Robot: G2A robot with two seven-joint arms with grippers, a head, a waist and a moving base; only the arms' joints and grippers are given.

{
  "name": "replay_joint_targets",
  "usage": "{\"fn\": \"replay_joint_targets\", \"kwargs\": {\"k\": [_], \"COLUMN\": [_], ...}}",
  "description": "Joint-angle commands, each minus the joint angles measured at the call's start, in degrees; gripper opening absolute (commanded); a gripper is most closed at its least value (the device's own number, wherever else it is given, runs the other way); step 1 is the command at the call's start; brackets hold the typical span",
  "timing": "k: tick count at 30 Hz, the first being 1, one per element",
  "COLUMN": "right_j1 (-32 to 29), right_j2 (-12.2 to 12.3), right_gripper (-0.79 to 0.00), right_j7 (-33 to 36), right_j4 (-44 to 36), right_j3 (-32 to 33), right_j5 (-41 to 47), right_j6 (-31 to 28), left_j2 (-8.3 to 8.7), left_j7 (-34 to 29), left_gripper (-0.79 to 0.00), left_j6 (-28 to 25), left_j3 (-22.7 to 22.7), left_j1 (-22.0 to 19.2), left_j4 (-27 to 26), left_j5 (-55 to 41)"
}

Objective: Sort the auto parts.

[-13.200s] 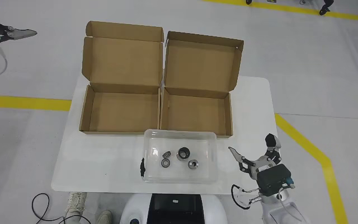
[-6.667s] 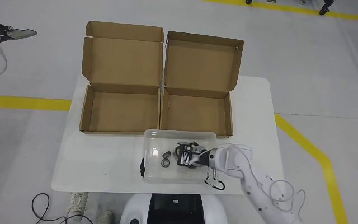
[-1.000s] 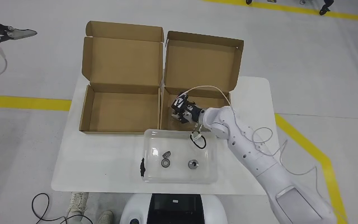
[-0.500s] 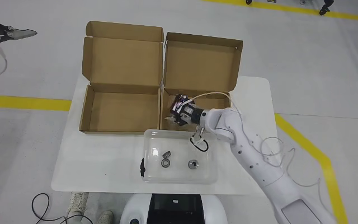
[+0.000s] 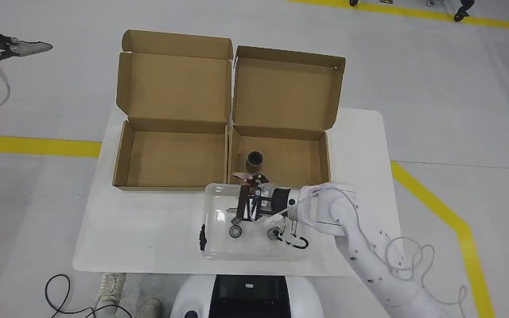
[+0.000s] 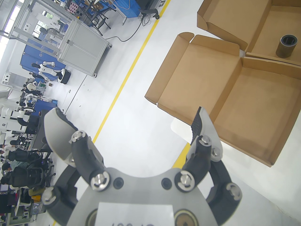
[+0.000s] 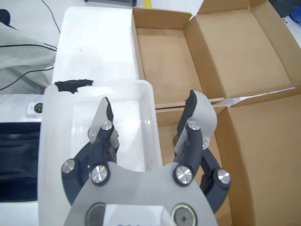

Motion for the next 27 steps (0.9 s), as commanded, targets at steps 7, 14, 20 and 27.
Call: {"fn": "replay_joint_targets", "kwargs": {"k": [7,14,20,27], "right_j1": [-8.6,-12.8,-13.4,-13.3], "right_j2": [2.2,3.5,3.9,4.2], "right_gripper": [-0.36,-0.394,-0.4,-0.403], "right_j7": [0.5,3.8,11.3,19.2], "right_j4": [-3.7,-5.4,-4.9,-3.9], "right_j3": [3.3,5.5,5.2,5.2], "right_j5": [-3.3,-4.7,-3.2,0.8], "right_j6": [-3.6,-3.8,-2.0,-0.7], "left_j2": [0.0,0.0,0.0,0.0], "left_j7": [0.0,0.0,0.0,0.0], "left_gripper": [0.0,0.0,0.0,0.0], "left_j6": [0.0,0.0,0.0,0.0], "left_j3": [0.0,0.0,0.0,0.0], "left_j1": [0.0,0.0,0.0,0.0], "left_j4": [0.0,0.0,0.0,0.0], "left_j5": [0.0,0.0,0.0,0.0]}}
